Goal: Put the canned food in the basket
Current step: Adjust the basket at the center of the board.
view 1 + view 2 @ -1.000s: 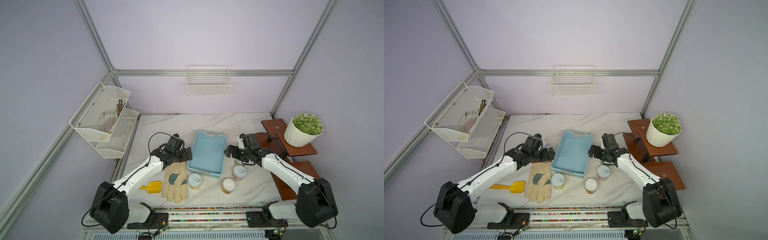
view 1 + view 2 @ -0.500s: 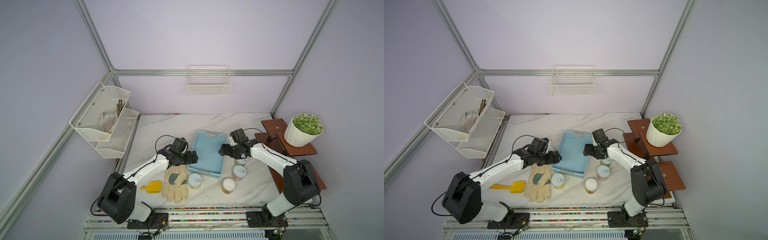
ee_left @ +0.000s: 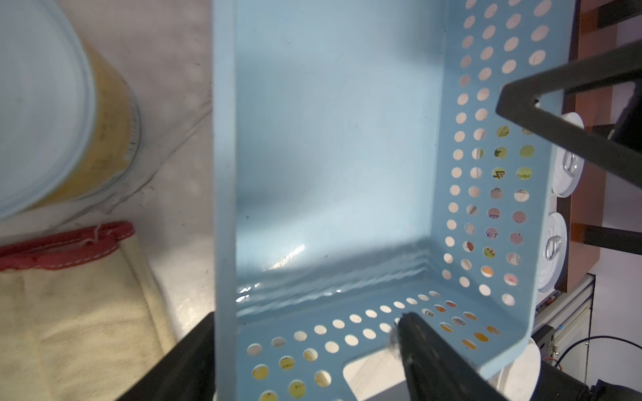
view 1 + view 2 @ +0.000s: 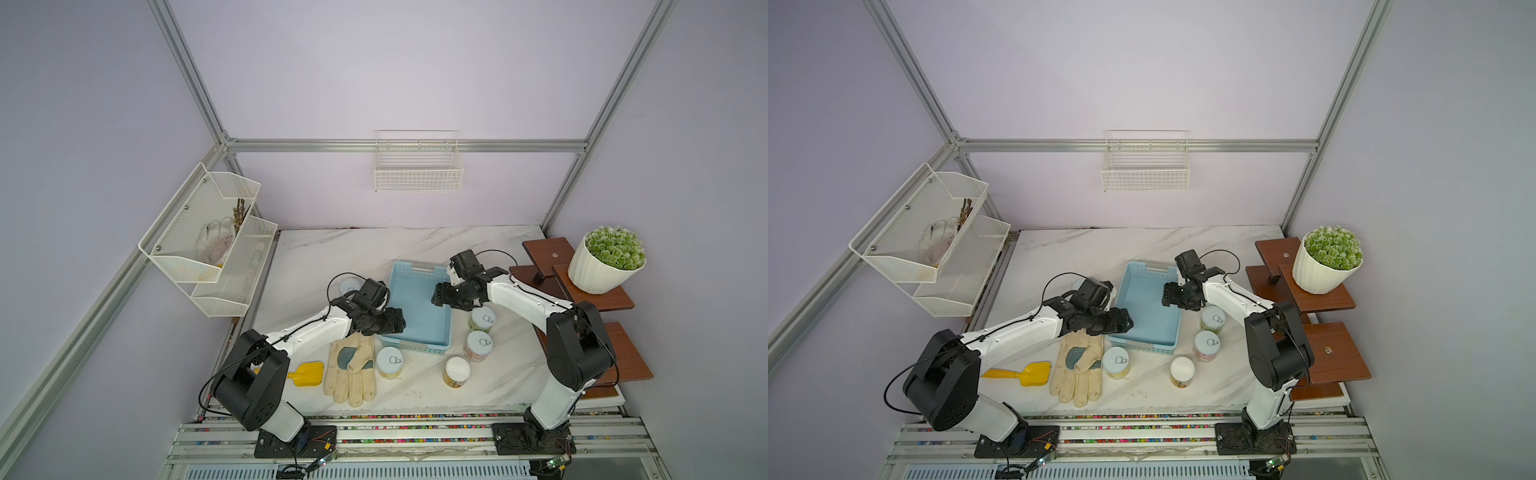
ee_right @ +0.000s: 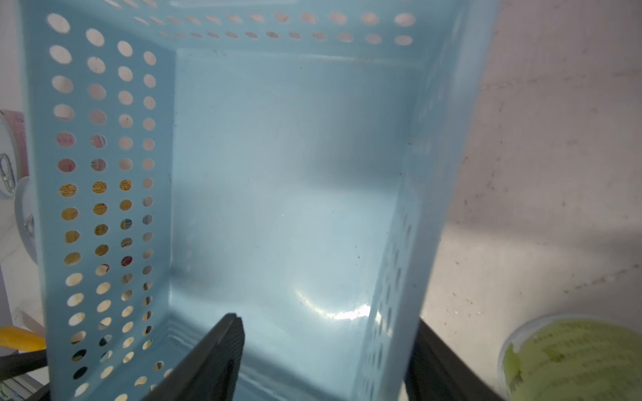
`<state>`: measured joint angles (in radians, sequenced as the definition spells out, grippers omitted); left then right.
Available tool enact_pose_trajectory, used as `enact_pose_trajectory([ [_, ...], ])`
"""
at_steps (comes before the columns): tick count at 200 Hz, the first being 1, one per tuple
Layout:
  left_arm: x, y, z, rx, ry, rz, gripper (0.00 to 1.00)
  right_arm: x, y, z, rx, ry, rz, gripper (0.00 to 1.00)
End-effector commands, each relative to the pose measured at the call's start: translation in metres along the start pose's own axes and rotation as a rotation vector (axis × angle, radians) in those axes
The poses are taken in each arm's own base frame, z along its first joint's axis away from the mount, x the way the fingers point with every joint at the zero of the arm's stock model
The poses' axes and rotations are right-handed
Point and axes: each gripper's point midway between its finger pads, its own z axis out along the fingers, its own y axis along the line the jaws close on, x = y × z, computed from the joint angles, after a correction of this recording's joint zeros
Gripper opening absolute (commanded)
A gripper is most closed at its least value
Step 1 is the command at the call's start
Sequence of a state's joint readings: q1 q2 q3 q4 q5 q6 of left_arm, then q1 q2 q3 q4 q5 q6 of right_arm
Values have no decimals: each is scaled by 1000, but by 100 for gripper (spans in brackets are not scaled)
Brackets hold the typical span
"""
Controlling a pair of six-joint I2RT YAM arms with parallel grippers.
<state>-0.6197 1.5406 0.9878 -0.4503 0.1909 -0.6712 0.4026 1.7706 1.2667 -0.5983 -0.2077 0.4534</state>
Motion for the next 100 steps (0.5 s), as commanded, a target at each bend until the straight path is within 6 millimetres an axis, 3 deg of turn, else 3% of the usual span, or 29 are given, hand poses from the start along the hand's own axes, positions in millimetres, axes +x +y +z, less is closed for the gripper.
enact_pose_trajectory([
  [1,-9,-21,-5,54,-28,24,79,-5,12,3,-20,15,-34,75],
  [43,-2,-23,-2,44,-17,25,75,-15,22,11,-22,28,-53,75],
  [67,2,-13,-3,-2,-24,11,76,-15,19,13,3,27,-52,76],
  [84,-1,-3,-8,-68,-41,9,88,-20,10,5,64,-10,-37,79],
  [100,-8,4,-17,-134,-59,24,100,-30,10,-14,73,-88,-29,86],
])
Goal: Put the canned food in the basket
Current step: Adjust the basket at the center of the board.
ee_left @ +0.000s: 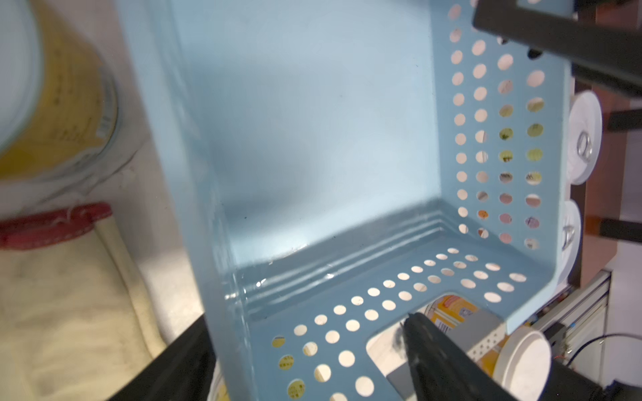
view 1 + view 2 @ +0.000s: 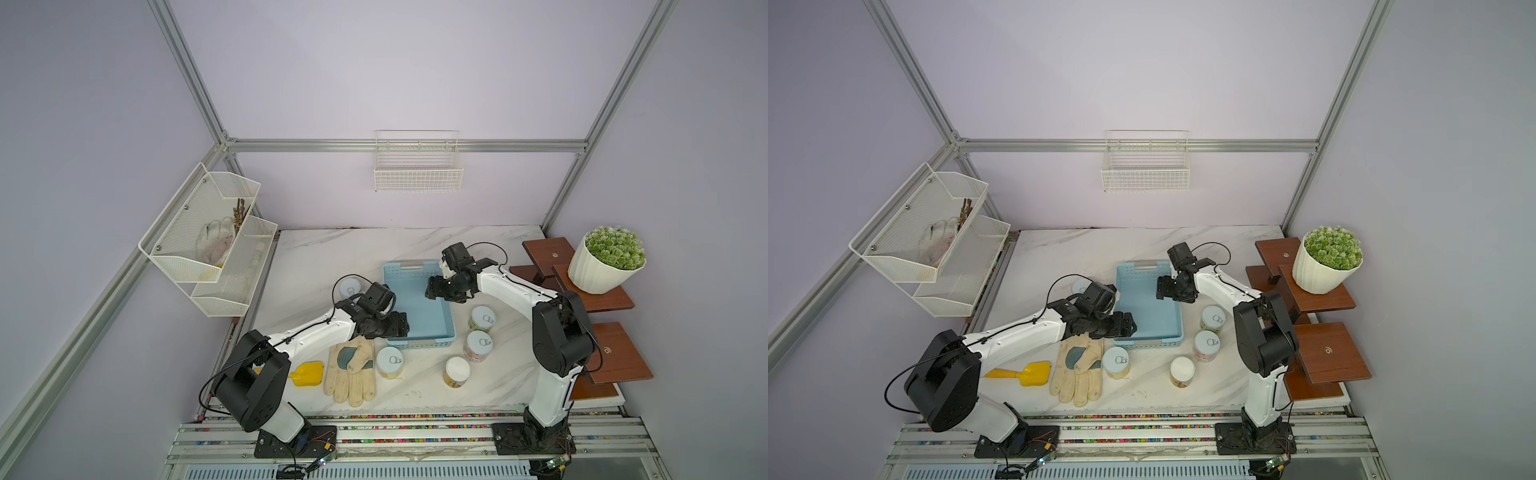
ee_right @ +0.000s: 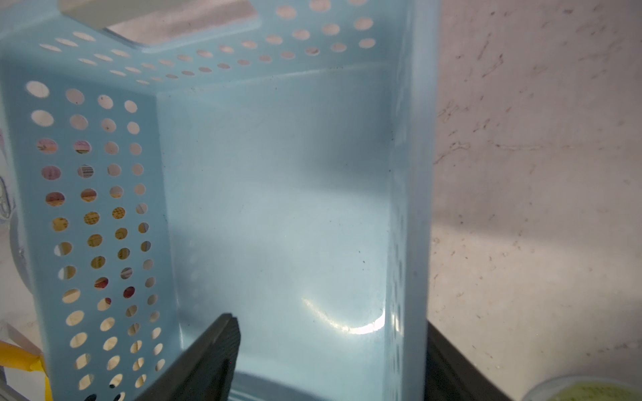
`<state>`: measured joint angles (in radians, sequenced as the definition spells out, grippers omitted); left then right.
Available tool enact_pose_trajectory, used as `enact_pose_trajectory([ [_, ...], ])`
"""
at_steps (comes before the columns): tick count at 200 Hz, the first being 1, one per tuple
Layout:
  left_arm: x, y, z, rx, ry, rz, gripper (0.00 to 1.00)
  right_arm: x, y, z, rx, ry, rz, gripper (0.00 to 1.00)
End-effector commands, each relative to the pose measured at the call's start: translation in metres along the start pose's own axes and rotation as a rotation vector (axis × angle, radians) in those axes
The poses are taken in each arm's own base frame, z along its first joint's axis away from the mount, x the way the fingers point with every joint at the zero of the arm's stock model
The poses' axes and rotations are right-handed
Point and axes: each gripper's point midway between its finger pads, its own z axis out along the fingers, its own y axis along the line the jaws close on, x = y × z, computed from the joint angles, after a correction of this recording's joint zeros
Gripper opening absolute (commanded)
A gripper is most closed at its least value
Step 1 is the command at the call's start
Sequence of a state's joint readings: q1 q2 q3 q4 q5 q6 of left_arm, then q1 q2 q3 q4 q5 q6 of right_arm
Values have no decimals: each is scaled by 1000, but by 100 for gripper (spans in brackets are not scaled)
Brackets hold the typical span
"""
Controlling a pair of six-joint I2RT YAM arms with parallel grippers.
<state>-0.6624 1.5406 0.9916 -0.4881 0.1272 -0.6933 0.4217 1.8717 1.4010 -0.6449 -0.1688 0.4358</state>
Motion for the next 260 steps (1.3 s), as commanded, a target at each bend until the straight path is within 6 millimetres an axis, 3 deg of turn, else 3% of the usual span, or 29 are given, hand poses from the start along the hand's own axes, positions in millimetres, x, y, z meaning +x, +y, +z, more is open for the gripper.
enact_pose_trajectory([
  [1,-19,4,-19,-81,-68,15,100,-11,0,-28,40,-92,4,86],
  [28,-29,2,-36,-120,-82,57,100,-19,-1,-68,40,-221,19,98],
  [48,-34,0,-50,-113,-120,86,100,-4,-8,-81,41,-257,38,99],
  [54,-36,1,-55,-120,-141,90,100,0,-7,-94,35,-284,41,99],
  [66,-38,9,-62,-155,-175,95,100,16,-13,-99,62,-290,53,99],
  [71,-42,8,-76,-149,-220,98,100,24,-14,-100,76,-294,54,99],
  [90,-47,12,-93,-164,-285,113,100,54,-17,-107,114,-293,48,99],
  [126,-52,-8,-117,-27,-407,185,100,111,-24,-120,148,-260,42,99],
  [169,-25,-28,-132,174,-431,310,100,172,-17,-122,79,-106,-14,99],
  [202,8,-70,-150,480,-397,440,100,207,-19,-121,135,9,-64,99],
  [221,18,-86,-161,607,-403,483,100,215,-16,-121,148,32,-87,99],
  [260,31,-98,-165,699,-355,532,100,214,-18,-112,186,28,-86,99],
])
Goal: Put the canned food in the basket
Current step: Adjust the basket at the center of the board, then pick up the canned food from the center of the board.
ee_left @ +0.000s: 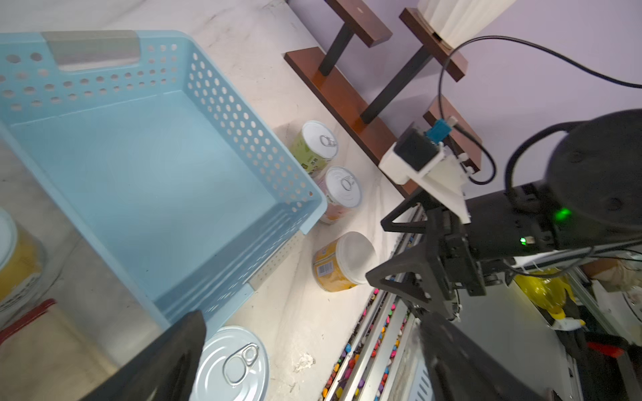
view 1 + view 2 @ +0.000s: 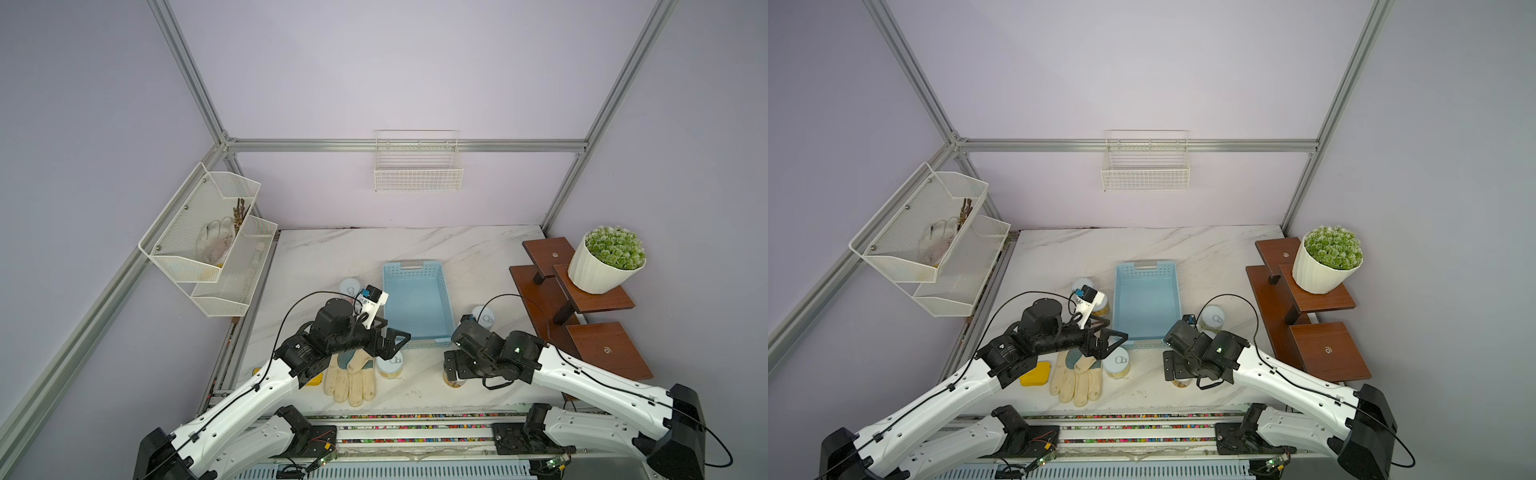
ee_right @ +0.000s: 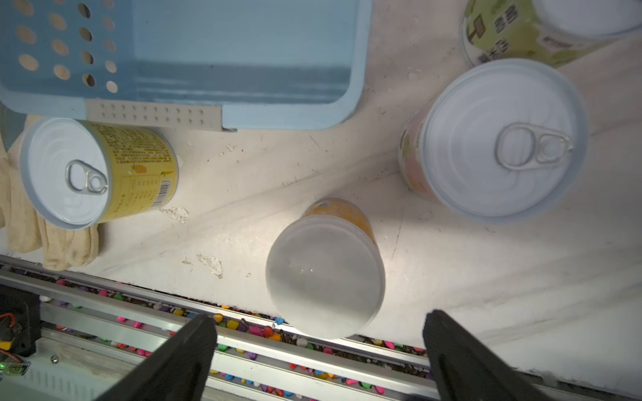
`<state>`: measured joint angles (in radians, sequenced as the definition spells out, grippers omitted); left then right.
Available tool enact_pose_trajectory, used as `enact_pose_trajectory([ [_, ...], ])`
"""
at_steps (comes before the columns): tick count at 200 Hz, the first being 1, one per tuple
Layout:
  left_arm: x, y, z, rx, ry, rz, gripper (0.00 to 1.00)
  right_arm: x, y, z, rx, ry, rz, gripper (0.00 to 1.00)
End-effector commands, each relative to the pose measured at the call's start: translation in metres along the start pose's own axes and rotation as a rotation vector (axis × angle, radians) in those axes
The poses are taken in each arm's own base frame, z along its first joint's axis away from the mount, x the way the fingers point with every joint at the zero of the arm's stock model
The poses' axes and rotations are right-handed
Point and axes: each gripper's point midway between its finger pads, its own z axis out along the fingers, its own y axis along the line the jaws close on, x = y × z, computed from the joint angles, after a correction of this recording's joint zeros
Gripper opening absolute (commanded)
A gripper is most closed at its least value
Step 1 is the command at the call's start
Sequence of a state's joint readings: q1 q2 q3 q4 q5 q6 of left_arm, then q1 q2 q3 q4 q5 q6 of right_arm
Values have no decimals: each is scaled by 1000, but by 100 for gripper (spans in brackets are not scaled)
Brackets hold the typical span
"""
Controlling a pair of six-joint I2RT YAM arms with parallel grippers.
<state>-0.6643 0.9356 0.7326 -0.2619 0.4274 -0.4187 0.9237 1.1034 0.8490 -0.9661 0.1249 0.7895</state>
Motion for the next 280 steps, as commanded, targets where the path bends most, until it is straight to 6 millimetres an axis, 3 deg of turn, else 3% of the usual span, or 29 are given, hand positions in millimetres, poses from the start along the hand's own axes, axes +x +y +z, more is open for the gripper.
enact_pose_trajectory([
  [1,-11,-36,-4,182,-31,87,100,-1,-5,2,47,-3,22,99],
  [31,-6,-42,-9,214,-28,91,100,-8,-1,8,62,-13,35,99],
  [80,3,-23,-8,96,8,67,100,-4,5,20,74,31,30,99],
  [153,7,-28,-1,88,33,110,100,-4,4,31,122,65,6,99],
  [280,4,-30,-5,82,39,108,100,2,3,51,165,119,-17,87],
])
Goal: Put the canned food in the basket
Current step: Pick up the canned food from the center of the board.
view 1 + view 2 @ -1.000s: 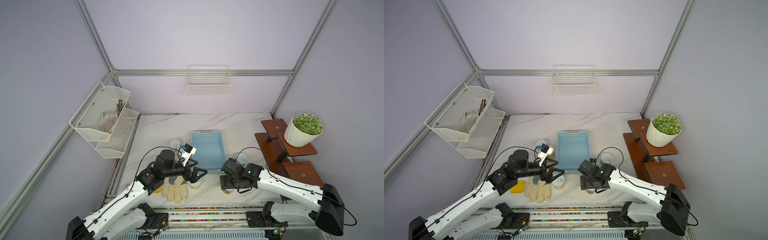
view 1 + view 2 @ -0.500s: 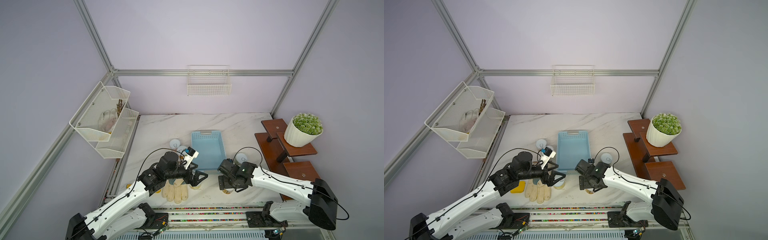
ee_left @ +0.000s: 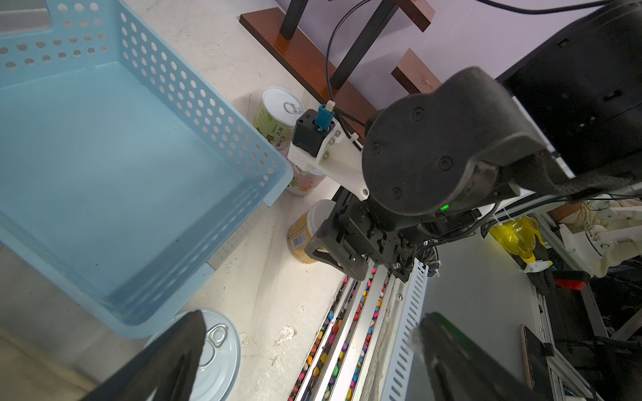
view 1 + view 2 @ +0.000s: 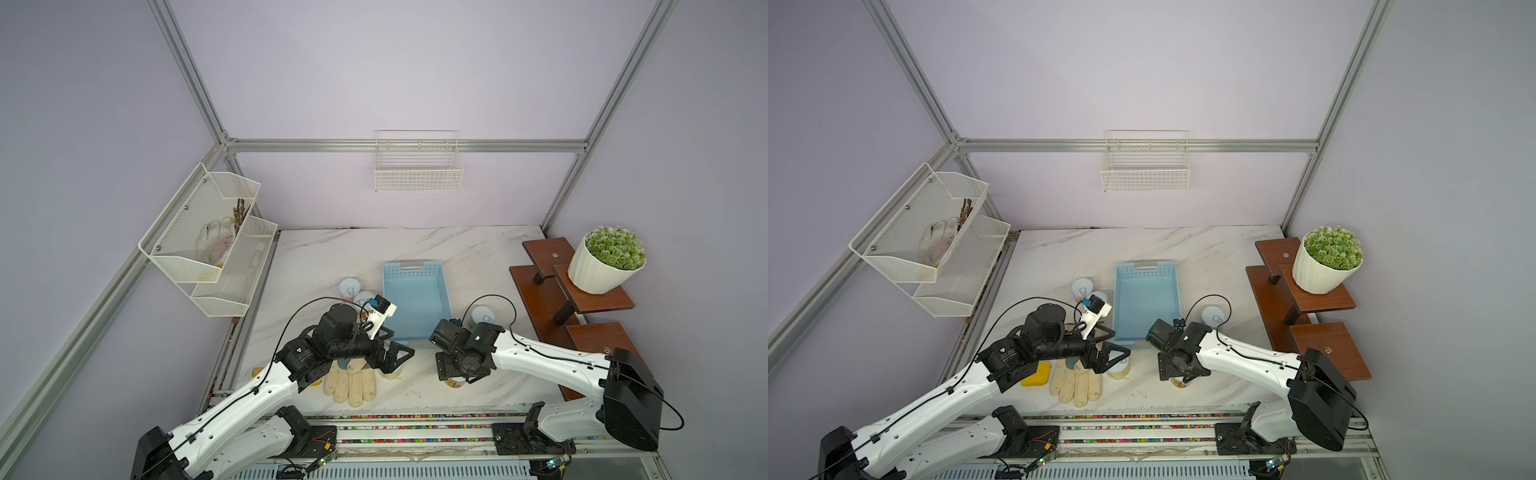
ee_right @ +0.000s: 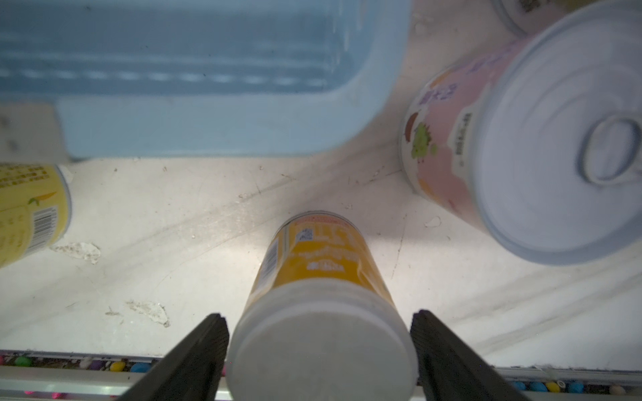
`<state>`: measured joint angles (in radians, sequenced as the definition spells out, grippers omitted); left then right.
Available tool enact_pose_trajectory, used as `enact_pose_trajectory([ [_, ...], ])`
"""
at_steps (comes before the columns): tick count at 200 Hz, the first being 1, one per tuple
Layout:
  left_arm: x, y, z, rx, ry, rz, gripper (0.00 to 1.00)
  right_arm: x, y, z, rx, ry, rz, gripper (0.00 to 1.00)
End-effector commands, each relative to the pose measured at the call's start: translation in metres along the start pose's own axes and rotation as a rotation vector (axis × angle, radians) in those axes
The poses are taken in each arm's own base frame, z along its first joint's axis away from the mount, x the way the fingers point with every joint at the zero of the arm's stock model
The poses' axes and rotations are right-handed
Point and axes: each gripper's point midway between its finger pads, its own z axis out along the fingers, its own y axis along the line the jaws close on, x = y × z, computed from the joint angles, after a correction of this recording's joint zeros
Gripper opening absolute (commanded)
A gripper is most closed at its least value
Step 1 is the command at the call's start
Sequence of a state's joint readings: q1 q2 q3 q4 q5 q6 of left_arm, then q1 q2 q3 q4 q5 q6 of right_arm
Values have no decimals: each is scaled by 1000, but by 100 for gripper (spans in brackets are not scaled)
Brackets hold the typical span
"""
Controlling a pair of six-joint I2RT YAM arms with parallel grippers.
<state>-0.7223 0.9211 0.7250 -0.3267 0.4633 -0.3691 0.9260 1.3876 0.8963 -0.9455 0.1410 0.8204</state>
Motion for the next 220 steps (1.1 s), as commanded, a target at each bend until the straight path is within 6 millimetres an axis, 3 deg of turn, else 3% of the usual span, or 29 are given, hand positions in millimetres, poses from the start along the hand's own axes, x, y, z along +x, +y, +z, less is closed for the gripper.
enact_pose_trajectory([
  [1,-21,-12,-7,19,-50,61,100,-4,5,1,-3,-12,-16,87],
  [54,-21,-13,-5,20,-43,61,100,-5,6,5,1,-10,-17,81],
  [110,-21,-10,-5,8,-45,57,100,-1,2,3,-5,-8,-8,67],
  [114,-21,-10,-6,7,-47,58,100,0,1,2,-4,-8,-6,61],
  [129,-23,-10,-8,0,-57,58,100,-1,0,-3,-11,-15,-1,53],
  [168,-30,3,-18,-95,-113,42,100,-14,6,-42,-111,-114,-8,21],
  [198,-34,-4,-24,-75,-136,46,100,-32,9,-78,-153,-212,-52,0],
  [220,-35,-2,-29,-92,-159,34,100,-51,16,-102,-172,-292,-84,0],
])
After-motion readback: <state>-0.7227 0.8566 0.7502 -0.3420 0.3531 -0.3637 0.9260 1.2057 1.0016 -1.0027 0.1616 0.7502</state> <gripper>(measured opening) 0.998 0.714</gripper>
